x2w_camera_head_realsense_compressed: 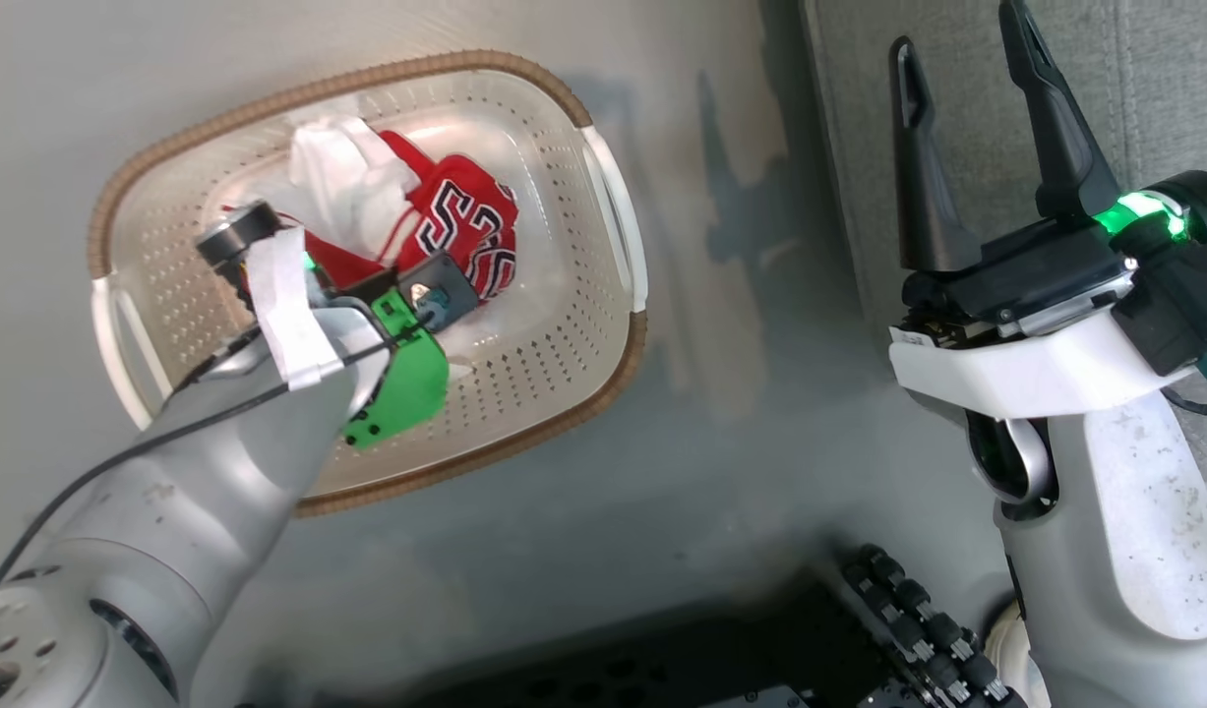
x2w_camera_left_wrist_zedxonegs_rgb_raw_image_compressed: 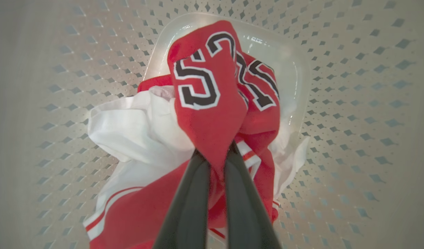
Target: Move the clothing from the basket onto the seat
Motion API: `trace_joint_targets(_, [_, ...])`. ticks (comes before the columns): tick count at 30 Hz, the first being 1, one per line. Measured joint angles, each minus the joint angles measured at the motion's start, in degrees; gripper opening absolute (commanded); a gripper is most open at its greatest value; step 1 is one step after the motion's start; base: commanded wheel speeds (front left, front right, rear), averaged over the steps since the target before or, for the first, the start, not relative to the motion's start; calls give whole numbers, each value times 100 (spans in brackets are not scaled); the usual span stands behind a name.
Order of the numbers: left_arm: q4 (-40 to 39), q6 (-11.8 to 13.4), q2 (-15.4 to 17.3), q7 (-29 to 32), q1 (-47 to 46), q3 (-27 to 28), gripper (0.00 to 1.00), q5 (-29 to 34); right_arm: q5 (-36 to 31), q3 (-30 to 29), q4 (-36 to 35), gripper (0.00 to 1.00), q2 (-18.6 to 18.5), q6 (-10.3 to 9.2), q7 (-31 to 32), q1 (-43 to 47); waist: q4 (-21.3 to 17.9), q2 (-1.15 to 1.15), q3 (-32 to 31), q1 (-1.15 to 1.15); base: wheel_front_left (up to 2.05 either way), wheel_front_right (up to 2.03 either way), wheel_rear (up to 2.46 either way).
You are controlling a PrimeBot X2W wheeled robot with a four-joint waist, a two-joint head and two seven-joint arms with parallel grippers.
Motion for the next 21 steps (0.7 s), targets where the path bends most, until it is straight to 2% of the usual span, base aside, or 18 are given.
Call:
trace_joint_targets(12, [-124,0,-324,-843,483,-2,0,-380,-116,-22,371,100,2,0,0,201,278,0,-893,0,0,0,0])
trace_joint_targets(21, [-538,0,-413,-1033,809,22,0,-935,-216,-103,625,100,2,0,0,541,534,0,-1668,-1,0,0,0])
